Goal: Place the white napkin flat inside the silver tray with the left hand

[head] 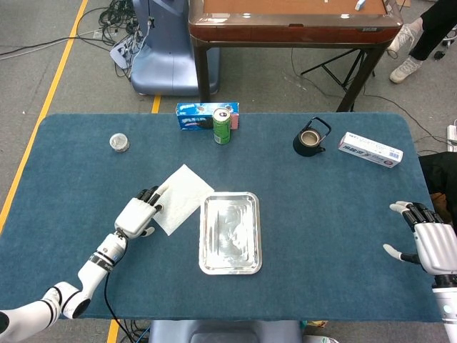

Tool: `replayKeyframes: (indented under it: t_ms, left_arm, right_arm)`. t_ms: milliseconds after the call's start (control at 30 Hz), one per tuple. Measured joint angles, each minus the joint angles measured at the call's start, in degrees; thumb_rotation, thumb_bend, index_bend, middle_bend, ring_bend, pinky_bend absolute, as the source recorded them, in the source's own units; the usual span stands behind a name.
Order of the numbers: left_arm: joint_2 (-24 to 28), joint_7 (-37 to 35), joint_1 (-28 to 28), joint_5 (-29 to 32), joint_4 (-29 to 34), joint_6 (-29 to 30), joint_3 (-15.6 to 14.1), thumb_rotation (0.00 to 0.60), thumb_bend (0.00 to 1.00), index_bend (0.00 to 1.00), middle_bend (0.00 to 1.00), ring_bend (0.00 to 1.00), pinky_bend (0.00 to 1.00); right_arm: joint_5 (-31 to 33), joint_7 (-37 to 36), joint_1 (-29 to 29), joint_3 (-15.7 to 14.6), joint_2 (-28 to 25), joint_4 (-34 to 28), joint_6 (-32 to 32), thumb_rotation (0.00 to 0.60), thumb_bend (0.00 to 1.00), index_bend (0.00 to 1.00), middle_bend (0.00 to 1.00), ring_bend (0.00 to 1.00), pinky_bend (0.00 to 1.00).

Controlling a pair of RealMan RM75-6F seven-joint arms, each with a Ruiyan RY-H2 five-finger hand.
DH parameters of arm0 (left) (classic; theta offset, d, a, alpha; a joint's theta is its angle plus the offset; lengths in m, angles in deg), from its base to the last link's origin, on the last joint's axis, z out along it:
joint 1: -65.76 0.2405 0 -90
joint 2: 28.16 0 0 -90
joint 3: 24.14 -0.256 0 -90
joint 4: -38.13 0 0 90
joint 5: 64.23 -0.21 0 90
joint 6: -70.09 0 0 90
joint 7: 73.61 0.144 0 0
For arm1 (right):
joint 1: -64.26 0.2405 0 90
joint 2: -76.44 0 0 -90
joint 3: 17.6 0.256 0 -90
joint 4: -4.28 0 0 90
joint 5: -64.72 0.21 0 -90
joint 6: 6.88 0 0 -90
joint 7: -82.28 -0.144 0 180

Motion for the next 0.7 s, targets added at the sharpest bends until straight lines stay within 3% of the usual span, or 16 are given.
replayKeyframes:
  t_ms: [700]
  left_arm:
    - [-2.2,-0.1,-0.8,1.6,-2.5,-0.7,0.6,0.6,0.21,0.46,0.0,0.0,0.16]
  right_arm:
    - [0.1,-0.4,-0.1,0.1,-0.2,0.0,0.1,0.6,0.07,0.25,0.24,0.17,0.26]
